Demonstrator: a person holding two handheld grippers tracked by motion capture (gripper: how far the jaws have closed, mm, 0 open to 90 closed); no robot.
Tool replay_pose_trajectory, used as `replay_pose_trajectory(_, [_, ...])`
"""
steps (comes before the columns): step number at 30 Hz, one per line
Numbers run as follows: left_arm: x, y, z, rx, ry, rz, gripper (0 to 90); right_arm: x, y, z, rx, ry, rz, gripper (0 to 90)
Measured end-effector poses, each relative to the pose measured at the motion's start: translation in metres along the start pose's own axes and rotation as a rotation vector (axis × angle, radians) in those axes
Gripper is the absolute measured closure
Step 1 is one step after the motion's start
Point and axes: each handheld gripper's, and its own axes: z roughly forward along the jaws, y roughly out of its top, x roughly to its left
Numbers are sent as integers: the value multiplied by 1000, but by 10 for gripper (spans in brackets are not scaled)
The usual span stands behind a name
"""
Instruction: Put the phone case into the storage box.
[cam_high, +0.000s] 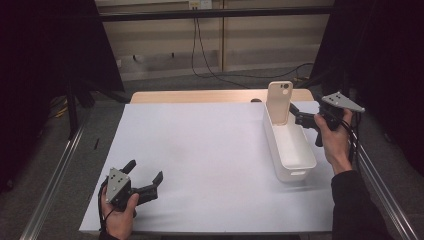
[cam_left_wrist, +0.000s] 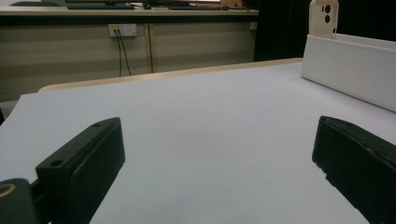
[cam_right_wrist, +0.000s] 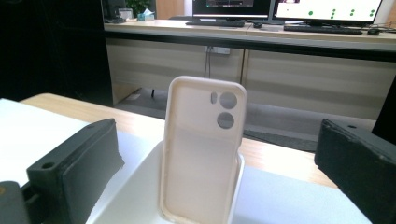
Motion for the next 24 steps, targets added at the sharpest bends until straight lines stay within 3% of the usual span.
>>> replay_pose_trajectory(9, [-1, -1, -1, 1, -2, 0, 25, 5, 0, -19, -41, 5, -3, 0])
replay_pose_trajectory(24, [-2, -1, -4, -10, -11, 2, 26, 12, -6, -51, -62, 2, -30, 0])
